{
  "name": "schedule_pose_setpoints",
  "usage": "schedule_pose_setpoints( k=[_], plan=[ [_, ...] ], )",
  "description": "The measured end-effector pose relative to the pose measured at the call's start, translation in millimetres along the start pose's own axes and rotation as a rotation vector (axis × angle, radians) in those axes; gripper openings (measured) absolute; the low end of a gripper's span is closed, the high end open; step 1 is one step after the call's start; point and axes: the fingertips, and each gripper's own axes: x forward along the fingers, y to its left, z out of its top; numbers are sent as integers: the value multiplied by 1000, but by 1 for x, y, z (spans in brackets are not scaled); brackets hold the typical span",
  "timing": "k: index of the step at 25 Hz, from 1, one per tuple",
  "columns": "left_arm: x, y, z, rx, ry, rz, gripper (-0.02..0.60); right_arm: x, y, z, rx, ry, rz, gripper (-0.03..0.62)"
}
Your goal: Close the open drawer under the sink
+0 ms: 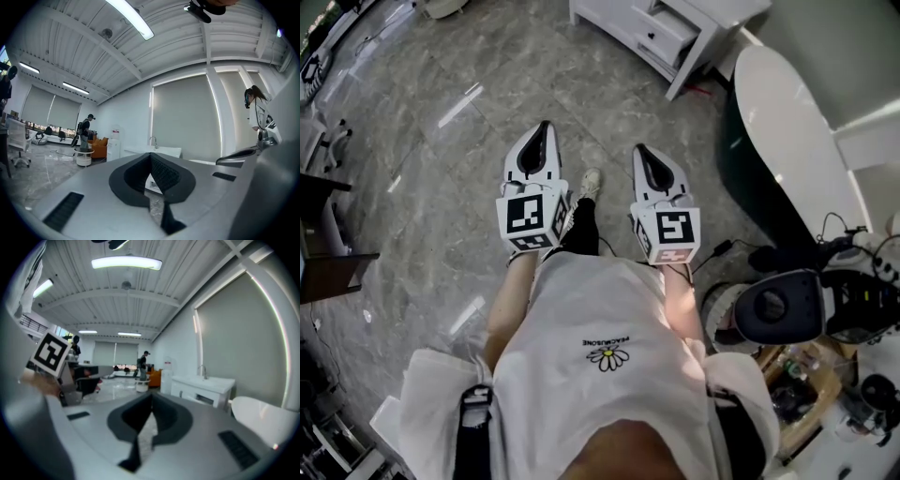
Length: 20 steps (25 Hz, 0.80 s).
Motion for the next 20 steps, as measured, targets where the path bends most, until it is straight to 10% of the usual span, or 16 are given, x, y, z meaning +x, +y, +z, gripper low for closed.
schedule_pose_setpoints(
  k=[20],
  plan=[
    [277, 34, 7, 62, 40, -163, 20, 223, -114, 29, 48, 72, -75, 29]
  ],
)
